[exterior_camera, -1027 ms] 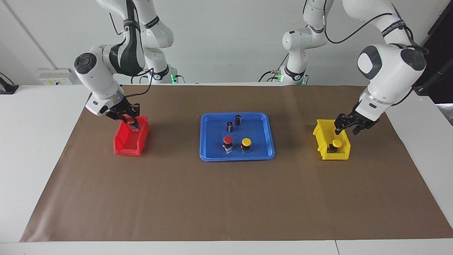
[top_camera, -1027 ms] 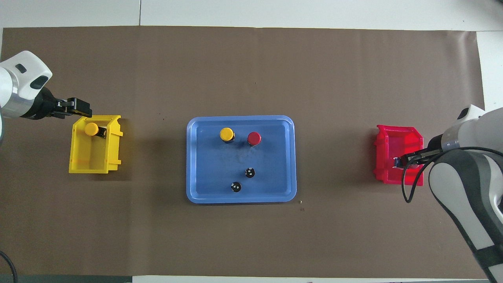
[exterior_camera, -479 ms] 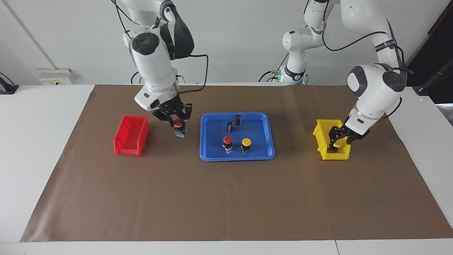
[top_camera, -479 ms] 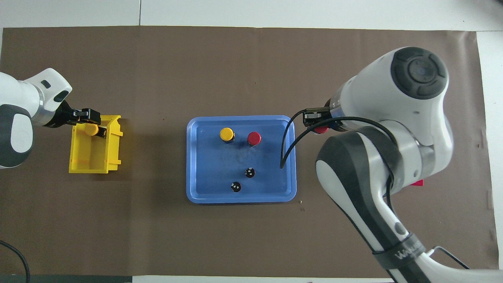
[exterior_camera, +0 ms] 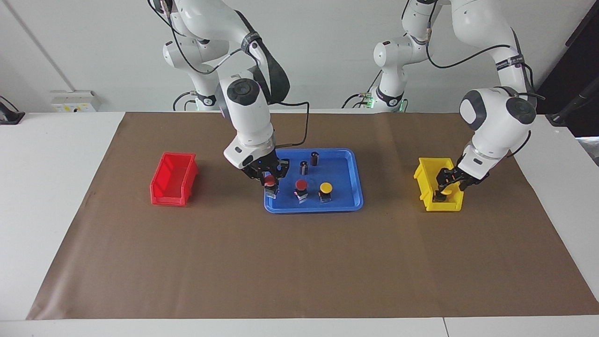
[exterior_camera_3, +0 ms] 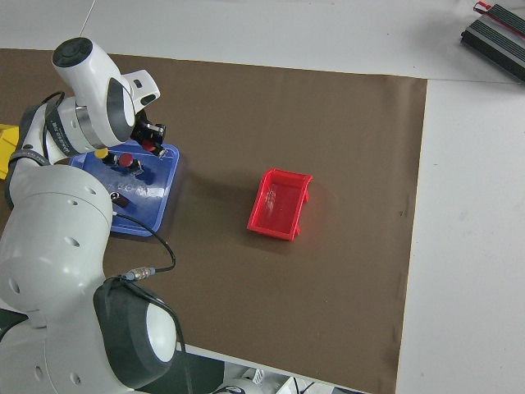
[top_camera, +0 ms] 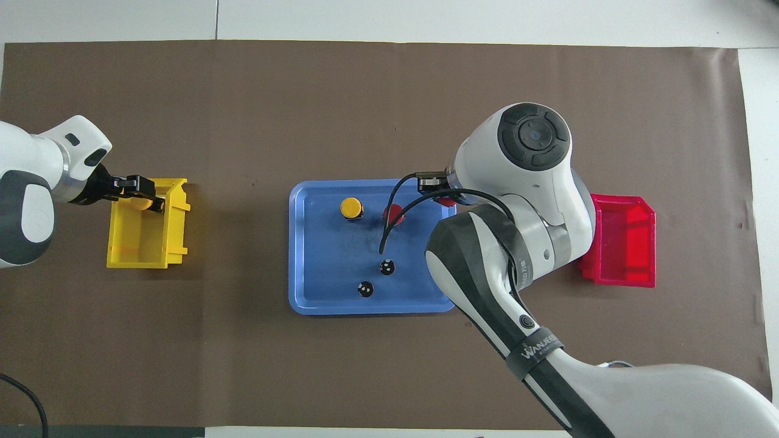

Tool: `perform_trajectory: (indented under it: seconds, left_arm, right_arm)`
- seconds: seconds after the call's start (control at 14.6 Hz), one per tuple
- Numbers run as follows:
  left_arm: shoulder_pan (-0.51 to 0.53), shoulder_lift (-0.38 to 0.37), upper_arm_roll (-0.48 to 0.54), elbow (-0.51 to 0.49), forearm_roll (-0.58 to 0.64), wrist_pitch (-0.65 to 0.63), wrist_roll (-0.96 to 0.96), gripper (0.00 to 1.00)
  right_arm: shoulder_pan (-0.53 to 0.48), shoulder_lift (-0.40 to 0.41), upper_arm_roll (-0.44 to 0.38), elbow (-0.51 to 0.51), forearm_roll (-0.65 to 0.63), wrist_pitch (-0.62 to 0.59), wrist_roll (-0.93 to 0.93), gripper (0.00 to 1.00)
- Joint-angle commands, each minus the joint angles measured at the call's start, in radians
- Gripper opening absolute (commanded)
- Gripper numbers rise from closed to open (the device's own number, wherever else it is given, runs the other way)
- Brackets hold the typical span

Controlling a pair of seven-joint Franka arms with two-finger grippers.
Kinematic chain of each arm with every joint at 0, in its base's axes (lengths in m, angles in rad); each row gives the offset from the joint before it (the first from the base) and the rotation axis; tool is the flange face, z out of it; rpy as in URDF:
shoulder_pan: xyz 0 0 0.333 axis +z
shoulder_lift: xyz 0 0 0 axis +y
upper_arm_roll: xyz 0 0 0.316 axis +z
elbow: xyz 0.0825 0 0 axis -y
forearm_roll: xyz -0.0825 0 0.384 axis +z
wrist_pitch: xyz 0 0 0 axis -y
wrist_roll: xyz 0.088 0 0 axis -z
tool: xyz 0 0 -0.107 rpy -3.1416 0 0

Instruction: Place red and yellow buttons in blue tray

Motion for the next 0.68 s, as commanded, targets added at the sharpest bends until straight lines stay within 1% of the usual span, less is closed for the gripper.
perform_trajectory:
  seconds: [0.0, 0.27, 0.41, 0.55, 0.62]
  left_arm:
    - [0.016, -0.005, -0.007, -0.035, 0.021, 0.047, 0.006, 0.74]
    - [0.004, -0.004, -0.007, -0.036, 0.021, 0.048, -0.014, 0.73]
    - [0.001, 0.0, -0.007, -0.035, 0.021, 0.048, -0.018, 0.68]
    - [-0.002, 0.0, -0.007, -0.035, 0.021, 0.051, -0.029, 0.65]
    - [-0.005, 0.001, -0.007, -0.035, 0.021, 0.053, -0.041, 0.65]
  right_arm:
    - [0.019, 0.004, -0.005, -0.04, 0.019, 0.047, 0.011, 0.22]
    - [0.021, 0.002, -0.005, -0.081, 0.018, 0.068, 0.006, 0.24]
    - [0.042, 0.004, -0.005, -0.101, 0.018, 0.102, 0.006, 0.25]
    - [0.045, 0.017, -0.005, -0.107, 0.018, 0.125, 0.009, 0.26]
    - [0.045, 0.02, -0.005, -0.106, 0.018, 0.126, 0.011, 0.28]
